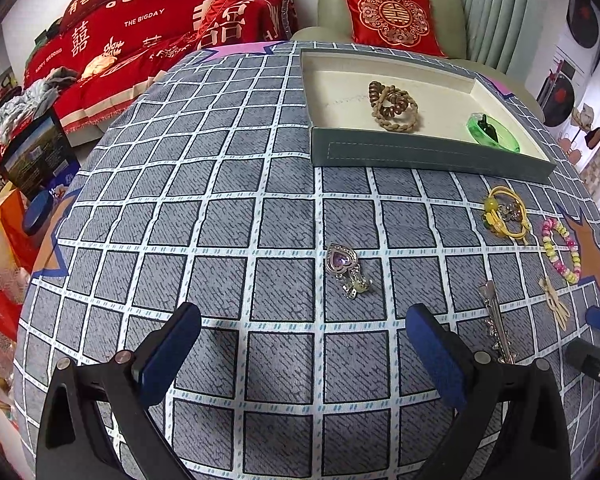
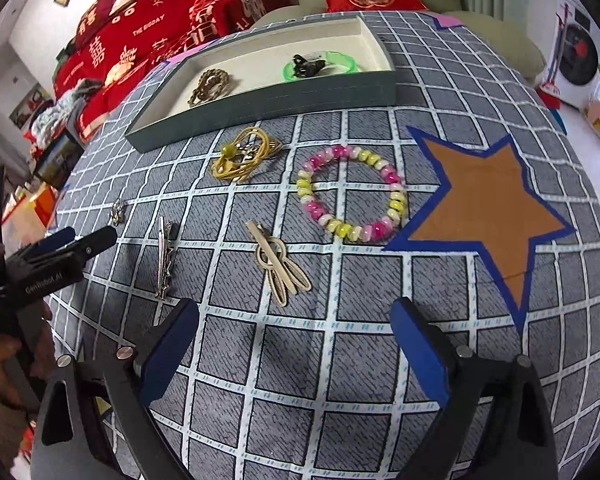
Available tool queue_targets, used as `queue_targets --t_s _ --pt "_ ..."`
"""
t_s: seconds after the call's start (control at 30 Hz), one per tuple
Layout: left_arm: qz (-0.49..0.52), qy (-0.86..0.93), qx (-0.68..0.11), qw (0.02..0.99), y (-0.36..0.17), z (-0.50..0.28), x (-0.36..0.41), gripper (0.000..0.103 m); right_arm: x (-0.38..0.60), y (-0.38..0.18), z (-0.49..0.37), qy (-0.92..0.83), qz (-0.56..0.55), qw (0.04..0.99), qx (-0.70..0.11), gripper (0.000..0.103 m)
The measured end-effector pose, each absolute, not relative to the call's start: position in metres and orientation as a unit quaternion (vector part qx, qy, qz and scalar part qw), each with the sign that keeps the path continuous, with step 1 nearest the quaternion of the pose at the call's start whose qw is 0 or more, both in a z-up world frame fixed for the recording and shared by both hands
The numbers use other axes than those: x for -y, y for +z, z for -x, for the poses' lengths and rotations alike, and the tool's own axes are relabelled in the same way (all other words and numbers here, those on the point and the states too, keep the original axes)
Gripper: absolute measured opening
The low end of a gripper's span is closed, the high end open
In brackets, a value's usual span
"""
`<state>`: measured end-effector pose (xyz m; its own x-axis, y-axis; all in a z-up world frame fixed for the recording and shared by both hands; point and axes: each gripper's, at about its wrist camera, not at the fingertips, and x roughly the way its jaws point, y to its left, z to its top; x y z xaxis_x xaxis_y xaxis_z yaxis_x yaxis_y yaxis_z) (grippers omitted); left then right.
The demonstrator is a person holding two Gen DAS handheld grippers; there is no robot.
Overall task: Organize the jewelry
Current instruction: 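Withdraw both tools from the tray over the remaining jewelry, then grasp the purple-stone silver ring with the left tool while the right tool grasps the beige hair clip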
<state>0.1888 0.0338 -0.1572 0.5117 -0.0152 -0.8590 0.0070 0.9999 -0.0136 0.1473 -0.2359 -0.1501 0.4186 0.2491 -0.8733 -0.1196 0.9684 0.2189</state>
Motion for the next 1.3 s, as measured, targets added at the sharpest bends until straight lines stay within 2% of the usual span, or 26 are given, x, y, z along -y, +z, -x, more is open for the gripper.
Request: queue_targets --t_s 0.23,0.37,0.63,0.83,0.9,1.13,1.3 --pt "0.002 -0.013 -0.494 0.869 -0.161 -0.194 -0.028 0.103 0.220 -0.150 -0.150 0.111 -0.026 0.846 -0.520 0.090" --pt "0.000 -0.011 -0.496 0.868 -0.164 -0.199 -0.025 0.103 0.212 -0.150 -0.152 0.107 -0.005 0.850 -0.515 0.081" --pt "0.005 -0.013 -0.495 0.869 -0.165 -0.204 -0.025 0.100 0.199 -0.150 -0.163 0.111 0.024 0.853 -0.510 0.072" --pt "-0.003 -0.026 -0.491 0.871 -0.161 -0.203 -0.019 0.079 0.189 -0.151 -0.171 0.107 0.050 0.853 -0.509 0.067" --pt "-0.008 -0.035 -0.491 0.870 -0.159 -0.202 -0.015 0.069 0.186 -0.152 -0.171 0.106 0.064 0.852 -0.508 0.065" --pt "-0.016 -0.051 -0.490 0.870 -0.157 -0.198 -0.007 0.051 0.182 -0.151 -0.172 0.114 0.072 0.849 -0.510 0.059" --pt "-0.013 -0.055 -0.488 0.871 -0.156 -0.196 -0.009 0.048 0.180 -0.150 -0.172 0.111 0.068 0.850 -0.511 0.046"
